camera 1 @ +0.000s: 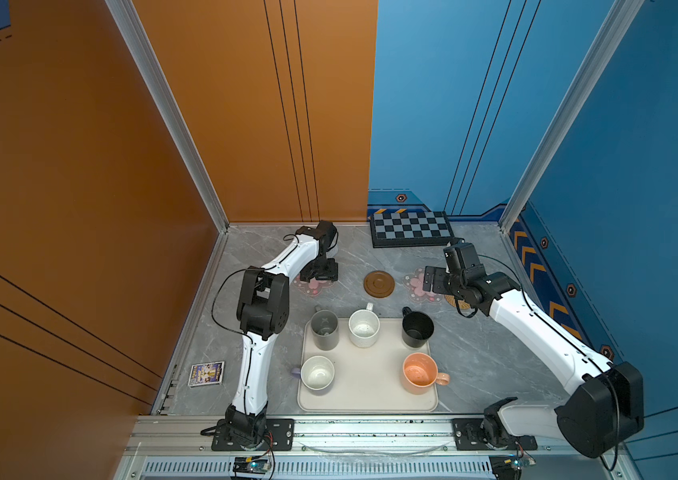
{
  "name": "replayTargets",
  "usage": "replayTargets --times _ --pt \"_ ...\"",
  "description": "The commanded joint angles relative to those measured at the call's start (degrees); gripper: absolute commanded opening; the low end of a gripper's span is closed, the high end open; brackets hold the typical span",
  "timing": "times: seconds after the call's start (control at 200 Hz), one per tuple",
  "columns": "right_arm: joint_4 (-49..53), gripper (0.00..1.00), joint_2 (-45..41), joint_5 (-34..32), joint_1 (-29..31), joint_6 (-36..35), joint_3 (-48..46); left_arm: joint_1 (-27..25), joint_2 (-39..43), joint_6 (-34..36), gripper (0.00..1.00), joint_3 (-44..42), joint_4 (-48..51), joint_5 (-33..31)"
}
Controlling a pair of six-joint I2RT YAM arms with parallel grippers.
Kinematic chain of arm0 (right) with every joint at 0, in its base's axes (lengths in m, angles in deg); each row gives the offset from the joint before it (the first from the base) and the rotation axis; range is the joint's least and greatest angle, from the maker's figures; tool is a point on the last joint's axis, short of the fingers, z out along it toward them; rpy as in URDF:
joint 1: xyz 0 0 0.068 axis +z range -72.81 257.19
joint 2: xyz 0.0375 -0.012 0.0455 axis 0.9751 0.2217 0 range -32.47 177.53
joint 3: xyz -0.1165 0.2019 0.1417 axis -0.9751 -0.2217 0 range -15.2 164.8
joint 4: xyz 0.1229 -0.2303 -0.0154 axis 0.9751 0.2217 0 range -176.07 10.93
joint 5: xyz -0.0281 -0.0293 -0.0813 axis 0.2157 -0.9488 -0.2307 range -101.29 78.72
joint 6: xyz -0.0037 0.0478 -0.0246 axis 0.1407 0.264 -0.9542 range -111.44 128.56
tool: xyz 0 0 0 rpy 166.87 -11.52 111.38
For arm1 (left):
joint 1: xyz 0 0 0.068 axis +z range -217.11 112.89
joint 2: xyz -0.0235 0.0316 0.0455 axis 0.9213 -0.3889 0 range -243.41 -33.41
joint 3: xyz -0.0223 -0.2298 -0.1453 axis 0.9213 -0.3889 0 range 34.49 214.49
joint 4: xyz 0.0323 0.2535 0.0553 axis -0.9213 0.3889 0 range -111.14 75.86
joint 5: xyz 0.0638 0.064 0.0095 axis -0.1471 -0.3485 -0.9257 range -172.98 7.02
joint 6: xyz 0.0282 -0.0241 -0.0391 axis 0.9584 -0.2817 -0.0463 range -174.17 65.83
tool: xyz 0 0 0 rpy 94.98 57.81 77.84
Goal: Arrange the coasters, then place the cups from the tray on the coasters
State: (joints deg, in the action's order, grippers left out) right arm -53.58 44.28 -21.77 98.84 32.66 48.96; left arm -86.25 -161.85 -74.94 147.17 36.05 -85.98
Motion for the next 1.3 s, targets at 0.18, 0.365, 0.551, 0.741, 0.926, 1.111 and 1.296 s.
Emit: replayTargets --times 0.18,0.365,0.551,0.741,0.926,1.111,1.296 --pt "0.4 1.0 1.4 -0.1 0.4 0.5 2.0 0.7 -7.4 1.2 0.77 13.3 1.1 0.7" --pt "0.4 1.0 2.2 -0.6 0.4 0.0 2.2 0.3 -11.2 2.3 0.77 17.1 1.2 -1.4" --pt "0.1 1.0 3.9 -0.3 0.4 -0.2 3.1 0.2 -12.9 3.3 0.77 18.0 1.2 -3.0" --pt "-0.3 1.0 5.7 0.1 0.6 0.0 3.9 0.3 -13.8 3.6 0.77 17.2 1.3 -6.5" --pt "-0.9 1.0 7.1 0.4 0.7 0.0 3.8 1.0 -14.9 2.4 0.77 16.6 1.7 -7.0" --pt "-0.9 1.0 8.6 0.8 0.7 -0.2 4.6 0.8 -15.9 2.1 0.77 17.0 1.8 -7.0" --pt "-0.9 1.0 8.8 0.5 0.7 -0.5 4.5 2.1 -15.1 0.4 0.77 13.6 1.9 -8.0"
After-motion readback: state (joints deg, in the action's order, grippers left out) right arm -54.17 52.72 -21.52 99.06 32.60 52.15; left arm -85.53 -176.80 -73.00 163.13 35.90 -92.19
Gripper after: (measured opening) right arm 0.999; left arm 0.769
